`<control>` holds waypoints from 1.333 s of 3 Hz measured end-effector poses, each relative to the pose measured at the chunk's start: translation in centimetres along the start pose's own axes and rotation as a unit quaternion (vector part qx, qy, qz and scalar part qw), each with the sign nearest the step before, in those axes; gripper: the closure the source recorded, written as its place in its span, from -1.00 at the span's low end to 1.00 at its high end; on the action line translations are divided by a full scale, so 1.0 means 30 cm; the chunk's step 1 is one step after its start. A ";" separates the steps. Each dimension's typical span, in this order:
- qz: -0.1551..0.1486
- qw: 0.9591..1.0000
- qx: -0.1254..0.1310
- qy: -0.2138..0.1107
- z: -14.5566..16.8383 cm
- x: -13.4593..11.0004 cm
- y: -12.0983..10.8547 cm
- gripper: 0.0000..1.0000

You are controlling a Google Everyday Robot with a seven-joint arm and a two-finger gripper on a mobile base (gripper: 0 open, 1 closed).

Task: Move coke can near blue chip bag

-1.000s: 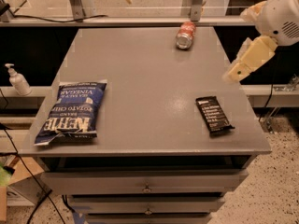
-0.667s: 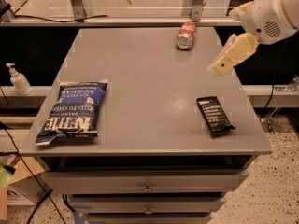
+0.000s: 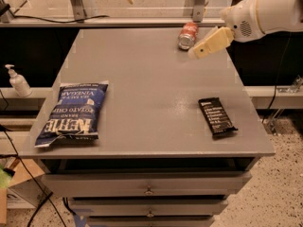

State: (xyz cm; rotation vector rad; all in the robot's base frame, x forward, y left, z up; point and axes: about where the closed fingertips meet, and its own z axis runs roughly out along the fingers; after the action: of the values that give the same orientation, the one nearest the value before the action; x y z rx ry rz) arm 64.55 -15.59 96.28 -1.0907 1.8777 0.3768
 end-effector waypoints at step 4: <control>0.073 0.994 0.069 -0.055 0.211 -0.003 -0.191 -1.00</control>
Offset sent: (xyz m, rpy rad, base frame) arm 0.0335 0.0009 -0.0068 0.0450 0.0009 -0.0436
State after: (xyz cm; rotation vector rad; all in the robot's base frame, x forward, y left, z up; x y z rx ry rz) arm 72.70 -14.77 93.87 -0.8288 1.8615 0.3764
